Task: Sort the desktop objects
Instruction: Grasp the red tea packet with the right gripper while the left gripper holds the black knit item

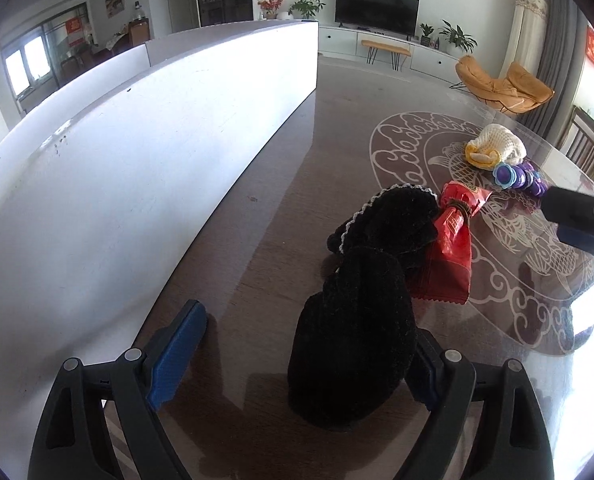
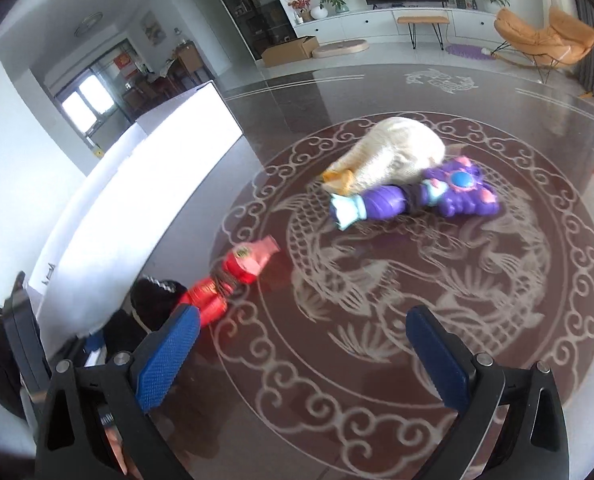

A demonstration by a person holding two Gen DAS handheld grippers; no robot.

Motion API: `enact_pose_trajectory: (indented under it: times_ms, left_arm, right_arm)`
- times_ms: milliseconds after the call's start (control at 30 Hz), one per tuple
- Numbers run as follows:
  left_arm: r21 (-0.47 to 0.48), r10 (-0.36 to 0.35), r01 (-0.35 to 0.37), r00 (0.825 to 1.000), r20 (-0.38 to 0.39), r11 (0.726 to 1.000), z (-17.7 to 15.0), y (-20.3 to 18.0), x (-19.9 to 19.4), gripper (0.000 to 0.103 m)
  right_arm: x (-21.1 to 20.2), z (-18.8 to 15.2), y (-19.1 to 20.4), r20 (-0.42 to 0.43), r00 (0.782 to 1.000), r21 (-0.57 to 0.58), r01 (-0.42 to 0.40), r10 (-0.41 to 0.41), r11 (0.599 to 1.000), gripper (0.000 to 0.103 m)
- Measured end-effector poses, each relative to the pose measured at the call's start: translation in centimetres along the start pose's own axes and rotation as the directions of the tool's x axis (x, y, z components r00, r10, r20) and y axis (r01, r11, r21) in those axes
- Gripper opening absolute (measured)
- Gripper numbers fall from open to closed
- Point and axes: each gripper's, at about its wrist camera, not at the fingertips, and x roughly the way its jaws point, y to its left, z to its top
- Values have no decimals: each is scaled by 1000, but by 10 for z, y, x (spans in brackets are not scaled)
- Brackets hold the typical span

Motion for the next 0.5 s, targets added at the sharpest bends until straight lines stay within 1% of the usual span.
enact_pose_trajectory:
  times_ms: [67, 100, 133, 167, 200, 233, 300, 367, 400, 433, 467, 500]
  left_arm:
    - [1, 1, -1, 1000, 1, 1000, 0, 1, 0, 89]
    - [2, 0, 0, 1000, 2, 1000, 0, 2, 0, 89]
    - [1, 0, 0, 1000, 2, 1000, 0, 3, 0, 90]
    - [2, -1, 1, 1000, 1, 1000, 0, 4, 0, 90]
    - [2, -1, 1, 1000, 1, 1000, 0, 5, -1, 90]
    - [2, -1, 1, 1000, 1, 1000, 0, 6, -1, 90]
    - [3, 0, 0, 1000, 2, 1000, 0, 7, -2, 90]
    - [2, 0, 0, 1000, 2, 1000, 1, 8, -1, 91]
    - [3, 0, 0, 1000, 2, 1000, 1, 9, -1, 91]
    - [3, 0, 0, 1000, 2, 1000, 1, 10, -1, 91]
    - [3, 0, 0, 1000, 1, 1000, 1, 10, -2, 91]
    - [4, -1, 1, 1000, 1, 1000, 1, 11, -2, 91]
  right_arm:
    - [27, 14, 19, -46, 999, 2, 16, -16, 1000, 93]
    - [40, 19, 27, -64, 997, 2, 31, -31, 1000, 82]
    - [51, 22, 34, -83, 996, 2, 40, -40, 999, 78]
    - [60, 24, 40, -104, 993, -2, 58, -58, 998, 79]
    - [64, 24, 48, -83, 991, -34, 100, -102, 994, 79]
    - [70, 24, 55, -98, 988, -63, 117, -122, 991, 79]
    - [73, 18, 68, -102, 981, -143, 147, -163, 979, 77]
    - [72, 8, 77, -88, 973, -248, 185, -213, 951, 64]
    - [71, 2, 80, -72, 967, -299, 211, -243, 930, 51]
    - [68, -2, 80, -52, 967, -330, 220, -251, 918, 39]
    - [64, -5, 76, -46, 971, -332, 207, -235, 920, 33]
    - [60, -7, 70, -36, 970, -328, 214, -239, 920, 27]
